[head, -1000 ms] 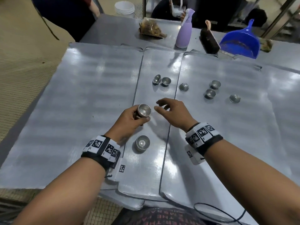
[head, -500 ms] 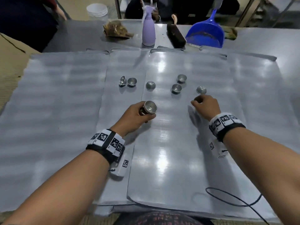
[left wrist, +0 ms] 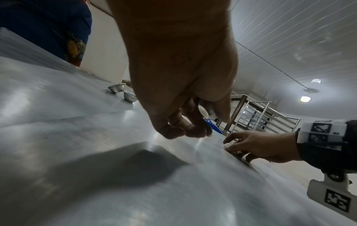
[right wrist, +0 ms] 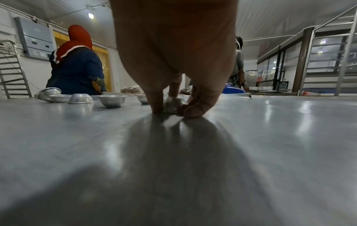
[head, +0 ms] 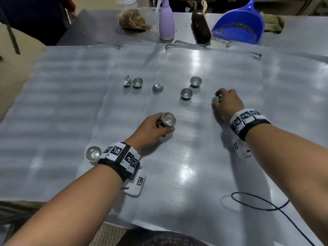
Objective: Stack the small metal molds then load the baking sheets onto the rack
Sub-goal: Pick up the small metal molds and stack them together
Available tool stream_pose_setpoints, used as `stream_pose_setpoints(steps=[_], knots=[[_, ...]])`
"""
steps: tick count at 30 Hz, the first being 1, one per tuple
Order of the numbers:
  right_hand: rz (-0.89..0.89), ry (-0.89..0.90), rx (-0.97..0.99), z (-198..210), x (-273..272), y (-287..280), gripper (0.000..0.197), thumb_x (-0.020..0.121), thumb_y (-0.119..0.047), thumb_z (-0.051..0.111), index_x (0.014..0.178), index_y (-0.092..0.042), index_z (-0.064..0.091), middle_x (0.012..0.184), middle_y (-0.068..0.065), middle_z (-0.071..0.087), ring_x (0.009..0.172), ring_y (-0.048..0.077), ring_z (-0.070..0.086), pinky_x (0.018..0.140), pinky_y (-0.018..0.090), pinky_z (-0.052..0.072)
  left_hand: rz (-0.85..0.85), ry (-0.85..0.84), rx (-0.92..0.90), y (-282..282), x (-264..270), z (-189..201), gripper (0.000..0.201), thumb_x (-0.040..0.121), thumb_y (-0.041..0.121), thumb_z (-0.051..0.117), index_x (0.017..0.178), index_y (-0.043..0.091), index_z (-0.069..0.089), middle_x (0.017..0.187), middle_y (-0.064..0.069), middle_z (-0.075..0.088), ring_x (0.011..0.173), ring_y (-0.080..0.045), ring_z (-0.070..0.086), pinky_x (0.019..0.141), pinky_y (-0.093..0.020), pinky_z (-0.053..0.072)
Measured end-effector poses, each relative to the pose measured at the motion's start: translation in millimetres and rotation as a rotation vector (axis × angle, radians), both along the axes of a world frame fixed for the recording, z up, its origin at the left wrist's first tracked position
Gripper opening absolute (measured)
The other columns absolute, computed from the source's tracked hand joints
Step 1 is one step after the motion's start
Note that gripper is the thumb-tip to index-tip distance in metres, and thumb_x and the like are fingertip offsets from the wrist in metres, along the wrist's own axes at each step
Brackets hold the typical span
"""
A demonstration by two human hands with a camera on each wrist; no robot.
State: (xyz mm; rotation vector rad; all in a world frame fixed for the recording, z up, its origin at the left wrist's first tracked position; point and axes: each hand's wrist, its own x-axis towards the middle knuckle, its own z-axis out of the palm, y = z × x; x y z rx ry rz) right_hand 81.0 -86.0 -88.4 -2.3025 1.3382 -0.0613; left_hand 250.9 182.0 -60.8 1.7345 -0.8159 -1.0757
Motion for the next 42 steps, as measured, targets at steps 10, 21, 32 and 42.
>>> stream_pose_setpoints(steps=[10,21,32,42], knots=[[-0.003,-0.120,-0.005,0,-23,27,0.048,0.098,-0.036,0.055,0.140,-0.014,0.050,0.138,0.016,0.042,0.110,0.041,0.058,0.097,0.042,0.045,0.010,0.004,0.007,2,-21,-6,0.038,0.088,0.013,0.080,0.123,0.018,0.067,0.108,0.002,0.076,0.096,-0.005,0.070,0.075,-0.021,0.053],[-0.116,-0.228,-0.025,6,-47,89,0.028,0.087,-0.032,0.070,0.109,-0.017,0.062,0.117,0.007,0.056,0.094,0.017,0.052,0.083,0.027,0.039,-0.107,0.150,-0.069,15,-11,-4,0.038,0.091,-0.002,0.072,0.127,0.004,0.063,0.113,-0.010,0.070,0.085,0.006,0.069,0.070,-0.010,0.052],[-0.232,-0.221,-0.001,6,-47,139,0.046,0.077,-0.043,0.078,0.114,-0.021,0.062,0.108,0.003,0.065,0.096,0.022,0.063,0.084,0.036,0.053,-0.269,0.038,-0.066,34,17,-4,0.036,0.088,0.015,0.080,0.120,0.025,0.067,0.109,0.007,0.076,0.103,-0.005,0.070,0.082,-0.014,0.052],[-0.211,-0.102,-0.045,8,-37,162,0.046,0.079,-0.038,0.077,0.117,-0.015,0.063,0.107,0.006,0.064,0.093,0.024,0.060,0.075,0.030,0.042,-0.328,0.061,-0.087,41,29,-9,0.035,0.088,0.015,0.080,0.118,0.028,0.068,0.109,0.006,0.076,0.102,-0.005,0.070,0.080,-0.015,0.054]])
